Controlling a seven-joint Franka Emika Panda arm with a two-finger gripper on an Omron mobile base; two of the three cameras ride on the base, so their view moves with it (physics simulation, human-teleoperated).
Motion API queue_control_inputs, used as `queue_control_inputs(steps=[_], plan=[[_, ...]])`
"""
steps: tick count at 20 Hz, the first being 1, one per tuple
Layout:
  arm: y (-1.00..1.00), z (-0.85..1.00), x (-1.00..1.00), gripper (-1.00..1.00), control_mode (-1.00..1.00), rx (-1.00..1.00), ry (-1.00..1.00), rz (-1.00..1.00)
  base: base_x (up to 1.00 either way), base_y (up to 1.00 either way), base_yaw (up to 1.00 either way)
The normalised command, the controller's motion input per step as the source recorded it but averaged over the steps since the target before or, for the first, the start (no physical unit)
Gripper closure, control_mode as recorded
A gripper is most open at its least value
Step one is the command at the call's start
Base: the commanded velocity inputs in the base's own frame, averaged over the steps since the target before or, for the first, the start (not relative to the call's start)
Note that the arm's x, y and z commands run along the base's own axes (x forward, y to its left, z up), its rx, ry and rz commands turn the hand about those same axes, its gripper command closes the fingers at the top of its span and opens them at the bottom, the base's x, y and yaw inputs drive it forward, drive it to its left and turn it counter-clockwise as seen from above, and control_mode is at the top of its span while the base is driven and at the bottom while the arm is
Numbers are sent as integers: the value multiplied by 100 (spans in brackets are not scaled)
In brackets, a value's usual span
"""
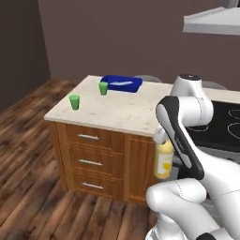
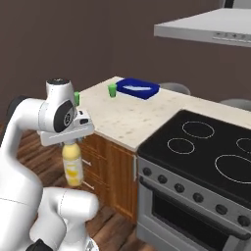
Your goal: Place the drinks on the dining counter in a tight cluster.
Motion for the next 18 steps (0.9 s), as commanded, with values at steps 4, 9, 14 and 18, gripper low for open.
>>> queue_control_inputs(steps=[4, 9, 14, 18], plan=[[0, 0, 0, 100, 100, 0, 0, 0, 67, 43, -34], [0, 0, 0, 100, 100, 0, 0, 0, 64, 42, -38], [0, 0, 0, 100, 100, 0, 0, 0, 66, 42, -37], [0, 0, 0, 100, 100, 0, 0, 0, 66, 42, -36]])
